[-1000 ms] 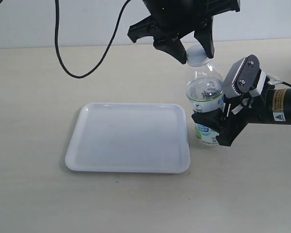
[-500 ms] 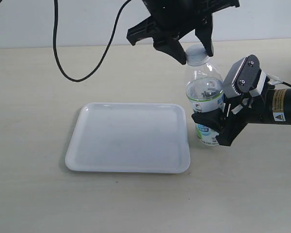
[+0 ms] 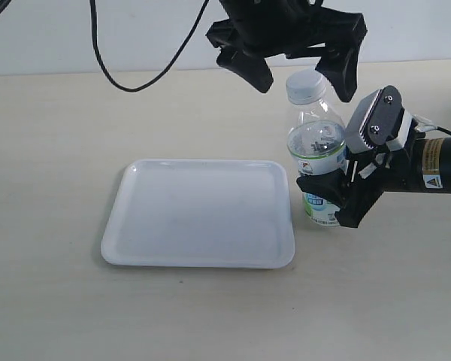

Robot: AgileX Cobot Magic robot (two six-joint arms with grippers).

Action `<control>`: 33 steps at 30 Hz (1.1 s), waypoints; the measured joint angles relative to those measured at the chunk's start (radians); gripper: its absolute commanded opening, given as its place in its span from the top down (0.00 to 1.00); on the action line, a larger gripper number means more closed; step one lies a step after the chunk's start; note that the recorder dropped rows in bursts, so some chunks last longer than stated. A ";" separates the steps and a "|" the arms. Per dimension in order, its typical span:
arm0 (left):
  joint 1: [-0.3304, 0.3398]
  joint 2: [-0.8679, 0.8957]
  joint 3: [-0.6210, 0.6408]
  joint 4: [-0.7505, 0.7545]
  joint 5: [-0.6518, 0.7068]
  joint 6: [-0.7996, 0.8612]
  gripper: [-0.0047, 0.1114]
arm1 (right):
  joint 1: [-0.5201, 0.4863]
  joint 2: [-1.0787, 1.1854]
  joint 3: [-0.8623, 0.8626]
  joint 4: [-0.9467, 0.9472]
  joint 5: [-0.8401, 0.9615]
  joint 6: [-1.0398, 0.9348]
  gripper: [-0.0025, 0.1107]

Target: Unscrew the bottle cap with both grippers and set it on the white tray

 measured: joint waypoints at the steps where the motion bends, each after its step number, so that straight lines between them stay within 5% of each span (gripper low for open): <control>1: 0.000 0.000 0.000 0.002 0.000 0.052 0.09 | 0.000 0.000 0.000 0.000 0.000 0.000 0.98; 10: 0.000 0.000 0.000 0.011 0.000 0.343 0.10 | 0.000 0.000 0.000 0.000 0.000 0.000 0.98; 24: 0.000 0.000 0.000 0.011 0.000 0.438 0.11 | 0.000 -0.002 0.000 0.000 0.010 0.004 0.98; 27: 0.000 0.000 0.000 0.007 0.000 0.439 0.19 | 0.000 -0.004 0.000 0.000 0.012 0.006 0.98; 33: 0.000 0.000 0.000 -0.011 0.000 0.440 0.53 | 0.000 -0.005 0.000 0.000 0.014 0.006 0.98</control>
